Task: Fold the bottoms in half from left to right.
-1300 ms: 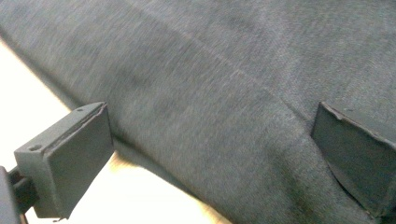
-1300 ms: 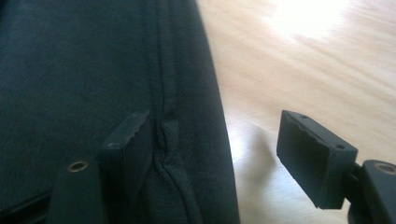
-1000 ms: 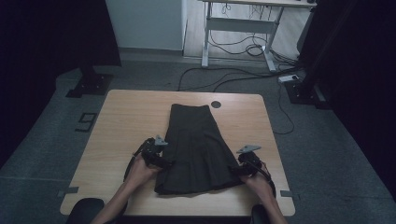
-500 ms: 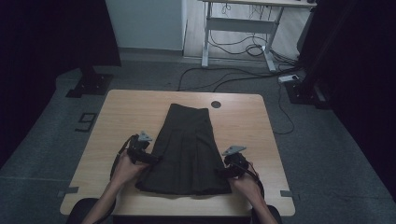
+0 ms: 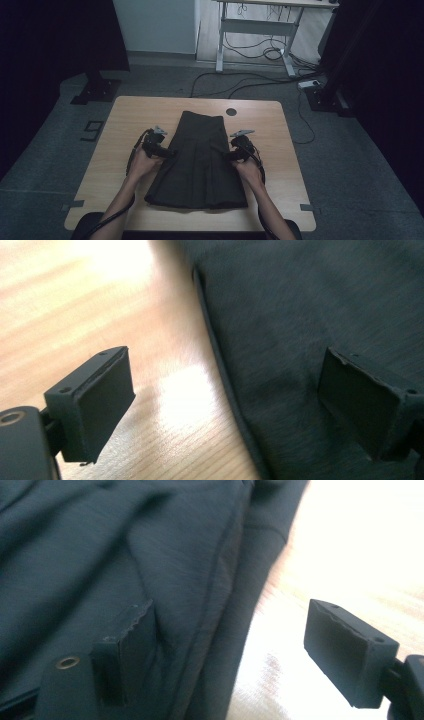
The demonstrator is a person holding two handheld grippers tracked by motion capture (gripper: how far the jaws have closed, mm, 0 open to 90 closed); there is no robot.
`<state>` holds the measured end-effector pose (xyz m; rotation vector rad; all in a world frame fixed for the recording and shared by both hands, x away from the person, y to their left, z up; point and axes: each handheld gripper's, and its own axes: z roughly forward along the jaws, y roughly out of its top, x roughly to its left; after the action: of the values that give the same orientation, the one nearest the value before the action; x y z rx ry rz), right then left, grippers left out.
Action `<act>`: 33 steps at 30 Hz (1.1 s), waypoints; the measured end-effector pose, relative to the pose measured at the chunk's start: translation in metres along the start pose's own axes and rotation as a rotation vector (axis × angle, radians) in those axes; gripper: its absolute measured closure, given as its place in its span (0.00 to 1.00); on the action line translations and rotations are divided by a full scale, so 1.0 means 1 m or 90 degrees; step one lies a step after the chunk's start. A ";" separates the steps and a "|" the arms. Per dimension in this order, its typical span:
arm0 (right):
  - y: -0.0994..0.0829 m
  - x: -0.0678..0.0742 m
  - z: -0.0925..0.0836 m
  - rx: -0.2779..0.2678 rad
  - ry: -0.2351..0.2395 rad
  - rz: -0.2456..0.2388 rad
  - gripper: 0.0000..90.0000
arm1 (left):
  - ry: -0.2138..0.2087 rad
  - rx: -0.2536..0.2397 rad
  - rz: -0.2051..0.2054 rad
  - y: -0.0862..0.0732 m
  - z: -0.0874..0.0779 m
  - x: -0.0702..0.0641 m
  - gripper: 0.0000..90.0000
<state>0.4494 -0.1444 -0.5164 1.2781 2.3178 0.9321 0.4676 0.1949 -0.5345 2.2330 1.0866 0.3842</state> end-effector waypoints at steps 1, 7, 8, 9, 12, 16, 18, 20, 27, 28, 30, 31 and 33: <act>-0.002 -0.001 0.005 0.007 -0.004 0.001 0.23 | -0.004 -0.007 0.004 -0.002 0.002 -0.001 0.08; -0.016 0.000 0.015 0.008 -0.012 -0.014 0.25 | -0.016 -0.022 -0.006 -0.009 0.000 -0.003 0.12; -0.017 0.001 0.014 0.008 -0.014 -0.020 0.26 | -0.016 -0.022 -0.004 -0.010 -0.001 -0.005 0.14; -0.019 0.002 0.013 0.007 -0.015 -0.027 0.27 | -0.014 -0.021 -0.001 -0.012 -0.003 -0.007 0.14; -0.026 0.006 0.007 0.010 -0.012 -0.040 0.28 | -0.011 -0.023 -0.002 -0.017 -0.008 -0.015 0.16; -0.038 0.010 -0.002 0.007 0.006 -0.035 0.28 | -0.029 -0.023 -0.006 -0.028 -0.015 -0.025 0.16; -0.044 0.013 -0.007 0.010 0.016 -0.038 0.28 | -0.040 -0.023 -0.011 -0.034 -0.019 -0.029 0.16; -0.050 0.017 -0.013 0.015 0.025 -0.043 0.28 | -0.048 -0.020 -0.015 -0.040 -0.023 -0.034 0.16; -0.072 0.031 -0.034 0.023 0.046 -0.056 0.28 | -0.046 -0.017 -0.008 -0.062 -0.042 -0.063 0.16; -0.075 0.032 -0.037 0.022 0.049 -0.055 0.28 | -0.051 -0.018 -0.012 -0.065 -0.044 -0.065 0.16; -0.080 0.033 -0.041 0.024 0.056 -0.054 0.27 | -0.058 -0.018 -0.012 -0.068 -0.047 -0.070 0.16; -0.082 0.034 -0.043 0.026 0.058 -0.056 0.27 | -0.061 -0.013 -0.011 -0.068 -0.048 -0.070 0.16; -0.081 0.034 -0.045 0.036 0.062 -0.063 0.27 | -0.069 -0.001 -0.007 -0.063 -0.049 -0.069 0.16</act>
<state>0.3556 -0.1638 -0.5382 1.1515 2.4744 0.9210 0.3621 0.1897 -0.5372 2.2183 1.0412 0.2563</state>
